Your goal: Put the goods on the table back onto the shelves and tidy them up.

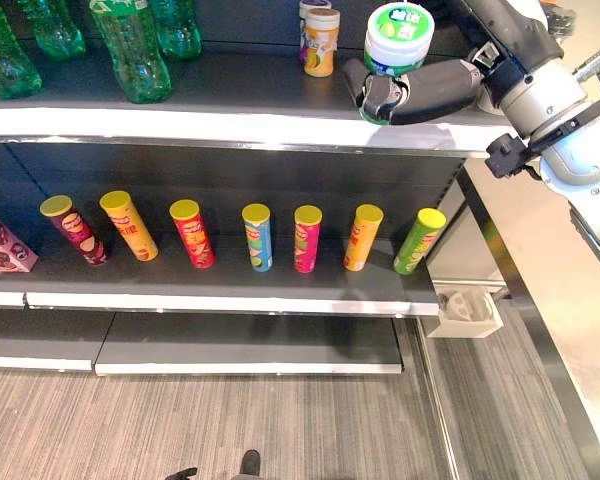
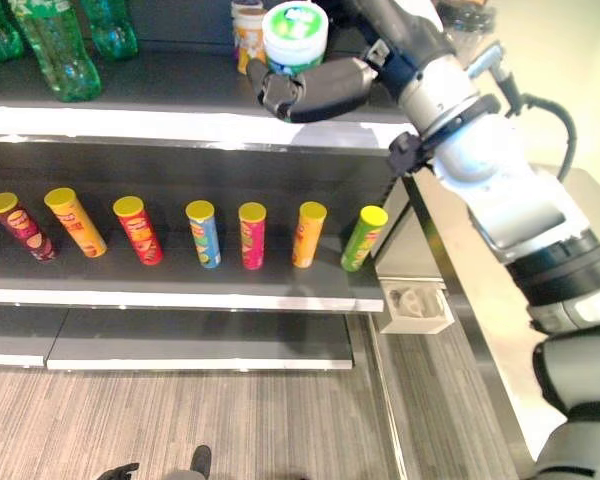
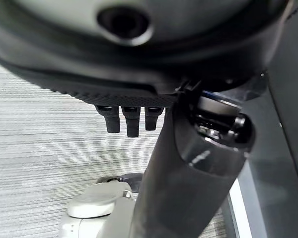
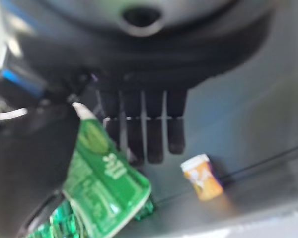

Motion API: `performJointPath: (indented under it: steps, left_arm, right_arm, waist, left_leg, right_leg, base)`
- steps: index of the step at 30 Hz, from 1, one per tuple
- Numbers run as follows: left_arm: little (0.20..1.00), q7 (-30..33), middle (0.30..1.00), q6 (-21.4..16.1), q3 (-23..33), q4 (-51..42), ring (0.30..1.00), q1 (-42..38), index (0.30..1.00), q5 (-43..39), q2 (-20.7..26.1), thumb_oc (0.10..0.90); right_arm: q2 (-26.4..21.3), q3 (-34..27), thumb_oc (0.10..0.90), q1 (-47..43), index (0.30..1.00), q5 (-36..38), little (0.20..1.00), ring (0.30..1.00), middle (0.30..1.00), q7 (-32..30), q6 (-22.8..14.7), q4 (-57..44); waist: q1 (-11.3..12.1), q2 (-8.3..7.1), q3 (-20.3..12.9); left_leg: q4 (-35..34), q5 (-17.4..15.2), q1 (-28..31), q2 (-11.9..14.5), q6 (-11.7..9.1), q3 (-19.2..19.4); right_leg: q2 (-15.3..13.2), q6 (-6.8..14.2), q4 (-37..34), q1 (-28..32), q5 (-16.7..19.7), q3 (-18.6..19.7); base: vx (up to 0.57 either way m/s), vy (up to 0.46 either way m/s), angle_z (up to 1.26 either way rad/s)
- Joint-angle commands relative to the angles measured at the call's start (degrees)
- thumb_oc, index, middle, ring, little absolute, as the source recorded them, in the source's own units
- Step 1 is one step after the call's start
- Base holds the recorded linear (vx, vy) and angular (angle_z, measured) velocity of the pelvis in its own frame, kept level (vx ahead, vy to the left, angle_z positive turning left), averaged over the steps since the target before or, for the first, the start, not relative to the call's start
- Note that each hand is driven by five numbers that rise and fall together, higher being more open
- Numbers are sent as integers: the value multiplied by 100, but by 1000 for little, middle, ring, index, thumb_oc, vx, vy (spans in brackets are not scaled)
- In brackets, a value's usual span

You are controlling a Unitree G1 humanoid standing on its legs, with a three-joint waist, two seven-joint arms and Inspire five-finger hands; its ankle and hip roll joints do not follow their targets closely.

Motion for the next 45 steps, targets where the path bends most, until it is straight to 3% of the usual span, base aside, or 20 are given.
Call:
performJointPath:
  steps: [1,14,33,45]
  left_arm:
    - [900,167,900,-89,-244,234,900,-133,900,-109,434,800]
    - [900,262,900,-117,-445,259,900,-187,900,-164,477,800]
    - [900,277,900,-154,-549,224,900,-216,900,-237,603,800]
    - [900,304,900,-113,-598,240,900,-251,900,-258,629,800]
  right_arm:
    - [258,-77,400,-841,300,23,300,300,300,-562,-143,591]
    - [1281,-135,400,-1171,300,-45,300,300,300,-938,123,2814]
    - [1750,61,400,-1479,300,33,300,300,300,-911,246,3799]
    - [2065,98,400,-1612,300,5,300,300,300,-1004,268,3917]
  waist:
    - [157,-318,-483]
    - [505,-368,-442]
    - [750,-493,-356]
    - [823,-546,-364]
  left_leg:
    - [365,-683,-31,102,-216,171]
    - [93,-581,9,39,-200,-101]
    - [61,-587,-93,-47,-176,-242]
    - [49,-596,-137,-102,-150,-323]
  right_leg:
    - [-375,232,111,-19,-345,124]
    - [-407,247,94,68,-349,-238]
    - [-477,296,88,42,-284,-375]
    - [-512,321,88,48,-267,-453]
  base:
    - [41,-36,34]
    - [27,-2,15]
    - [2,10,3]
    - [1,7,3]
